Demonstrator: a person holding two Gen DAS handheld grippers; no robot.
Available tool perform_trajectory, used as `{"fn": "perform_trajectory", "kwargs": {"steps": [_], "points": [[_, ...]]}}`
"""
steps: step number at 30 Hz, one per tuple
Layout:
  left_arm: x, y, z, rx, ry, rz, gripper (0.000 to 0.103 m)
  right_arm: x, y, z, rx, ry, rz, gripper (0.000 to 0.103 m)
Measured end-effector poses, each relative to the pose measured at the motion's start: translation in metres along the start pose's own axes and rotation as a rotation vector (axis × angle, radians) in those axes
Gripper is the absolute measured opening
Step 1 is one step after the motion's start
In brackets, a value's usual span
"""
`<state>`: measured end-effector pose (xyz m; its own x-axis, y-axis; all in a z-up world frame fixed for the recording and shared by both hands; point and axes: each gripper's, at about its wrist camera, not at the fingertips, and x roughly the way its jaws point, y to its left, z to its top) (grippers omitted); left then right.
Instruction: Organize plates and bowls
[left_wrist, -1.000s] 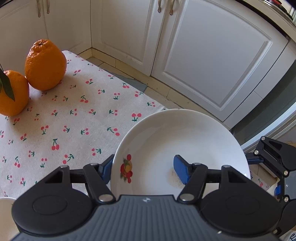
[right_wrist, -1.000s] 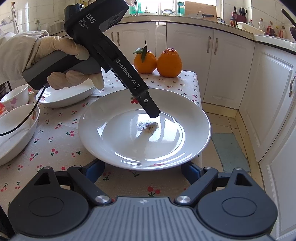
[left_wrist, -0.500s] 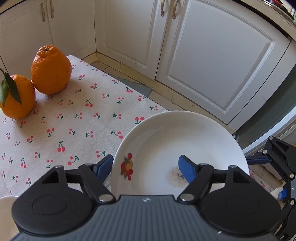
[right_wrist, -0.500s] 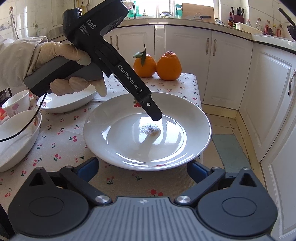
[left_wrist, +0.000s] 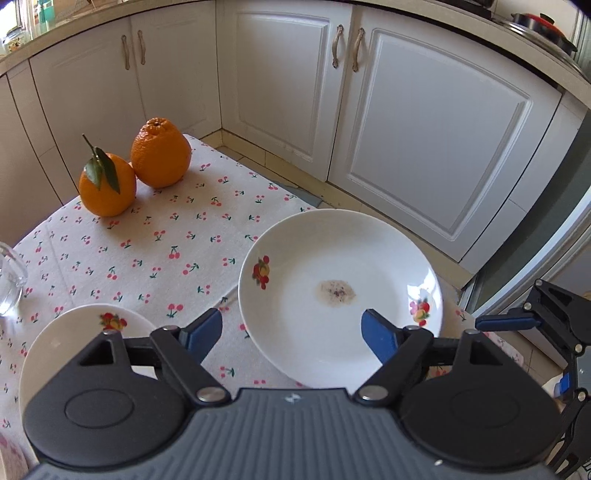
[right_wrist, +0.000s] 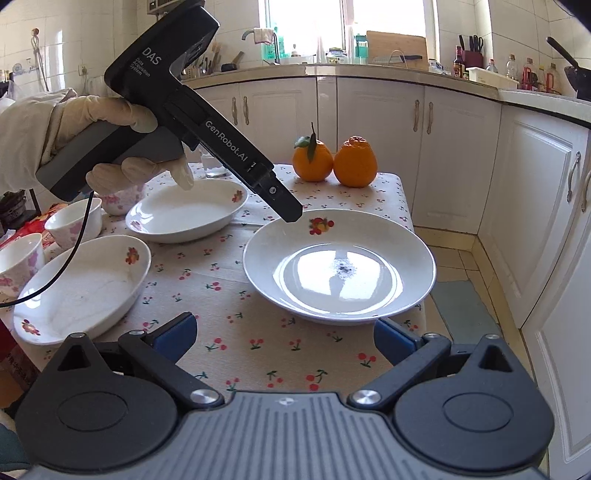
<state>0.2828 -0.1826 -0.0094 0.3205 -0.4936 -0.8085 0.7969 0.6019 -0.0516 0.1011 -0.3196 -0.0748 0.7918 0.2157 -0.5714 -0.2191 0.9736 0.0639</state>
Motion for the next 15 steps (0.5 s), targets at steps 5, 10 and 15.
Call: {"fn": "perform_trajectory", "kwargs": {"steps": [5, 10, 15], "points": [[-0.033, -0.015, -0.027, 0.022, -0.036, 0.063, 0.084, -0.014, 0.021, 0.0, -0.037, -0.024, 0.015, 0.103], [-0.055, -0.03, -0.065, 0.041, -0.06, 0.11, 0.086, -0.025, 0.035, -0.006, -0.04, -0.037, 0.032, 0.103], [-0.073, -0.044, -0.105, 0.039, -0.094, 0.185, 0.086, -0.03, 0.044, -0.011, -0.044, -0.032, 0.043, 0.103]]}}
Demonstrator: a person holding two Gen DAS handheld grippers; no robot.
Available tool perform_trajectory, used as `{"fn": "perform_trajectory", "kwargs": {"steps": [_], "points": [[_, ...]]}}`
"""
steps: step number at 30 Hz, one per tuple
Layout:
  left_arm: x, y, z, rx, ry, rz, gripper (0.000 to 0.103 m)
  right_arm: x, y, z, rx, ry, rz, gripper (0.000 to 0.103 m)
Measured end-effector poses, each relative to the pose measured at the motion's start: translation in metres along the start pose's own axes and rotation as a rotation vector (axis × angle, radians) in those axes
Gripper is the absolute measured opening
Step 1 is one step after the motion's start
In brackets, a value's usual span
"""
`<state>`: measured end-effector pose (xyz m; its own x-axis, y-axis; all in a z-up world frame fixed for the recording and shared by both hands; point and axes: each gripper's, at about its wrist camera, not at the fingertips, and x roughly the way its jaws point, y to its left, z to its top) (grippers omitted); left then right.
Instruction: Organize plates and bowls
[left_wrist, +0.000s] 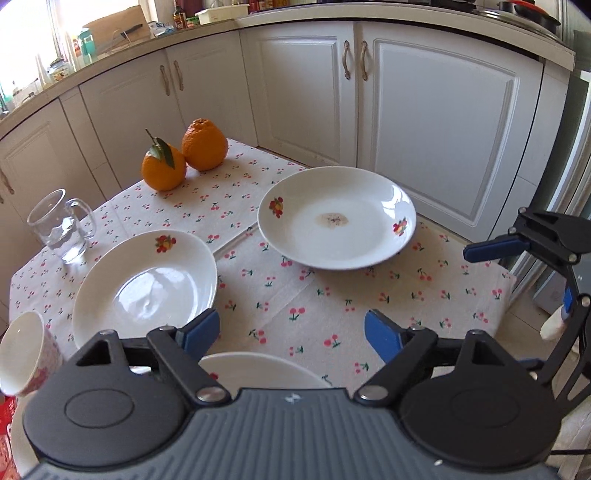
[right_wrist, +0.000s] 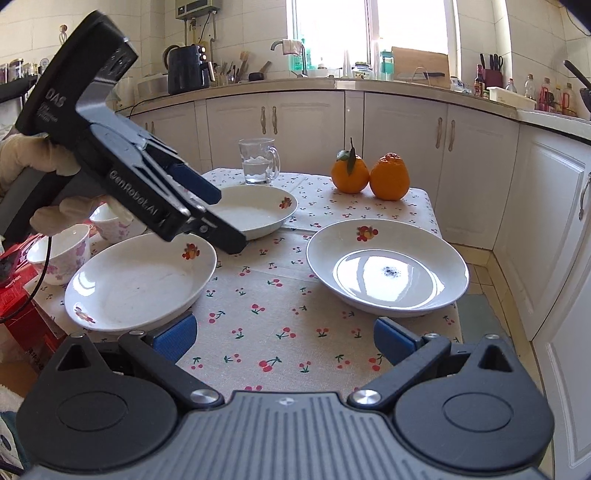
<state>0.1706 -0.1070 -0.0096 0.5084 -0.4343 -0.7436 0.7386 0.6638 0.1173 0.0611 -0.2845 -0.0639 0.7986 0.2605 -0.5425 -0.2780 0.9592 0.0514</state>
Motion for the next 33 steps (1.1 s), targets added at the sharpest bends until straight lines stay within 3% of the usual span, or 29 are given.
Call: {"fn": "perform_trajectory", "kwargs": {"steps": [11, 18, 23, 33], "points": [[-0.045, -0.022, -0.085, -0.106, -0.056, 0.155, 0.086, 0.001, 0.014, -0.002, -0.011, 0.017, 0.039, 0.103], [-0.063, -0.029, -0.134, -0.209, -0.03, 0.24, 0.086, 0.01, 0.024, 0.0, -0.048, 0.041, 0.081, 0.103], [-0.067, -0.027, -0.153, -0.273, -0.018, 0.285, 0.09, 0.02, 0.031, 0.005, -0.09, 0.073, 0.122, 0.103], [-0.055, -0.017, -0.162, -0.347, -0.033, 0.299, 0.09, 0.042, 0.042, 0.025, -0.169, 0.119, 0.231, 0.103]]}}
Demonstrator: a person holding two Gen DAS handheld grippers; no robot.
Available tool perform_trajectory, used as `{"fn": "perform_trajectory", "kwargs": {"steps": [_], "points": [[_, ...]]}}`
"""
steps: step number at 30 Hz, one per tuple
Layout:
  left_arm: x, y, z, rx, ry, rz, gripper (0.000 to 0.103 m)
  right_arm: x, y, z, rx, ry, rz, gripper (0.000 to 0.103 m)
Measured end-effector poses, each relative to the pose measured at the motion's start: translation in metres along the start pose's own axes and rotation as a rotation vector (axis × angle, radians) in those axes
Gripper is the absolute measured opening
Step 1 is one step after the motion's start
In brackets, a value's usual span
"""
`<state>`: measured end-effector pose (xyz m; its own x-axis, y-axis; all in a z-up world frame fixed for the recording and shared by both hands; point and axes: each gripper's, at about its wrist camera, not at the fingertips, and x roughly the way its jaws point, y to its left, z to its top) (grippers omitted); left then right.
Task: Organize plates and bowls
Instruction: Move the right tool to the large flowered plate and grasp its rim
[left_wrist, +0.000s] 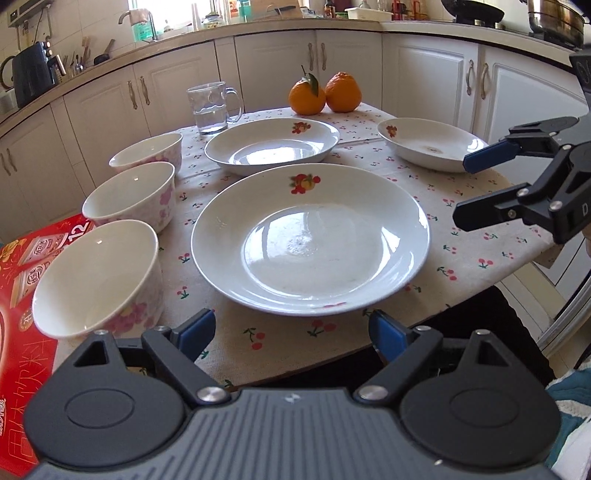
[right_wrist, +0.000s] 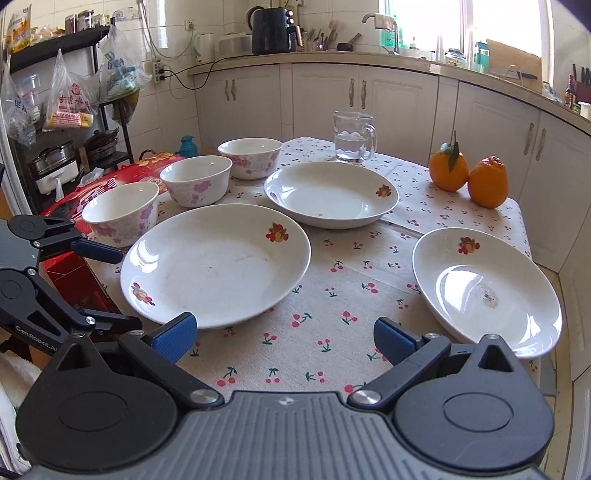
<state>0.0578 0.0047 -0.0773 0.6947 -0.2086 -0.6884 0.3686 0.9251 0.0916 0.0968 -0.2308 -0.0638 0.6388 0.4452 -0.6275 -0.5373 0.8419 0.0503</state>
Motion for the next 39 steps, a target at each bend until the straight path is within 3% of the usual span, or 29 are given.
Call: {"fn": "perform_trajectory", "kwargs": {"steps": [6, 15, 22, 31, 39], "points": [[0.012, 0.005, 0.001, -0.046, 0.006, -0.032, 0.091, 0.017, -0.002, 0.017, -0.02, 0.038, 0.085, 0.103], [0.017, 0.006, -0.002, -0.077, 0.001, -0.049, 0.103, 0.057, -0.012, 0.03, -0.003, 0.144, 0.21, 0.103], [0.018, 0.006, -0.003, -0.078, -0.004, -0.051, 0.103, 0.08, -0.014, 0.028, -0.011, 0.227, 0.232, 0.103], [0.019, 0.005, -0.001, -0.084, -0.004, -0.038, 0.103, 0.095, -0.018, 0.041, -0.023, 0.254, 0.302, 0.103], [0.019, 0.005, 0.0, -0.065, -0.007, -0.05, 0.103, 0.117, -0.014, 0.058, -0.082, 0.279, 0.309, 0.103]]}}
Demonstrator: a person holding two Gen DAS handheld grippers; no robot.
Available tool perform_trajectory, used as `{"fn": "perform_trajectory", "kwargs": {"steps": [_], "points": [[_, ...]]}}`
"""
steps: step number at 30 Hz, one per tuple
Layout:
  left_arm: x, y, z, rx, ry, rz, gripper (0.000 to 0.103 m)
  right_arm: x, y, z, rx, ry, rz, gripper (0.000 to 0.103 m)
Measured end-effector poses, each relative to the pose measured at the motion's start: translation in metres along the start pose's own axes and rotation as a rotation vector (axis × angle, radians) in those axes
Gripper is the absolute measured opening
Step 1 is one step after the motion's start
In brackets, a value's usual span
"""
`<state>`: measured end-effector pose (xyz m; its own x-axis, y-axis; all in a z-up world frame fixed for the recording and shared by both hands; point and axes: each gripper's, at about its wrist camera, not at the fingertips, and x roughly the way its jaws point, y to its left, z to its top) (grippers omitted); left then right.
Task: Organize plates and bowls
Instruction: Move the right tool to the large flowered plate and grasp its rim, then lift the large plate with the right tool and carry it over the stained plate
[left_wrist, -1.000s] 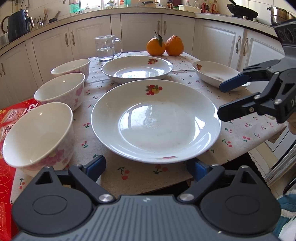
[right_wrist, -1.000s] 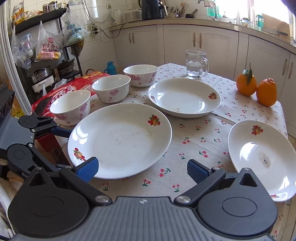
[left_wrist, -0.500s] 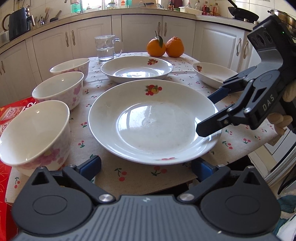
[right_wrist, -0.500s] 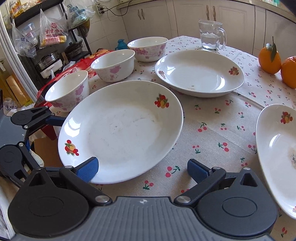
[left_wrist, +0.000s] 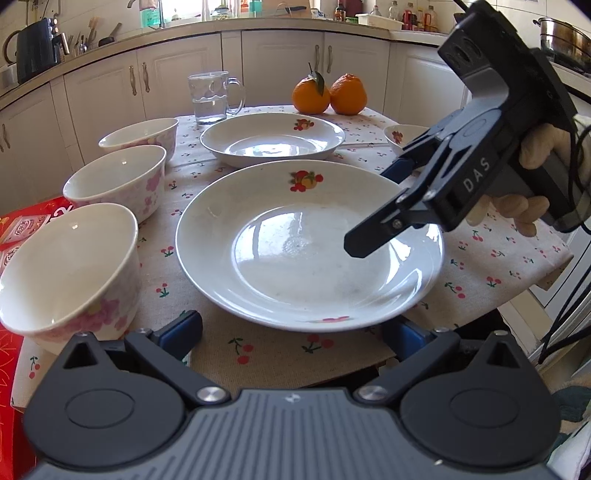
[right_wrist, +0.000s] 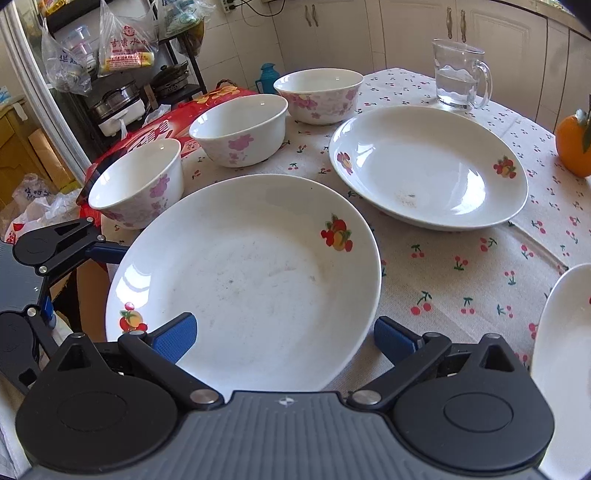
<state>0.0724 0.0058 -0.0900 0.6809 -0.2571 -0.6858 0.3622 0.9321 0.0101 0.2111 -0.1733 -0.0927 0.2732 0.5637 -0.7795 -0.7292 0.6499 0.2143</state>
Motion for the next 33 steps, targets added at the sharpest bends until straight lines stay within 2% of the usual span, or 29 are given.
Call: {"fn": "perform_trajectory", "kwargs": {"steps": [3, 14, 24, 33], "points": [[-0.001, -0.002, 0.001, 0.028, -0.006, -0.002, 0.102, 0.005, -0.002, 0.007, -0.013, 0.014, 0.007, 0.103], [-0.001, 0.004, 0.001, 0.023, -0.01, -0.047, 0.095, 0.018, -0.021, 0.039, 0.003, 0.055, 0.065, 0.103], [0.001, 0.006, 0.001, 0.034, -0.017, -0.065, 0.094, 0.029, -0.026, 0.06, -0.052, 0.133, 0.106, 0.084], [0.001, 0.005, 0.002, 0.043, -0.021, -0.074, 0.091, 0.033, -0.027, 0.067, -0.05, 0.149, 0.153, 0.083]]}}
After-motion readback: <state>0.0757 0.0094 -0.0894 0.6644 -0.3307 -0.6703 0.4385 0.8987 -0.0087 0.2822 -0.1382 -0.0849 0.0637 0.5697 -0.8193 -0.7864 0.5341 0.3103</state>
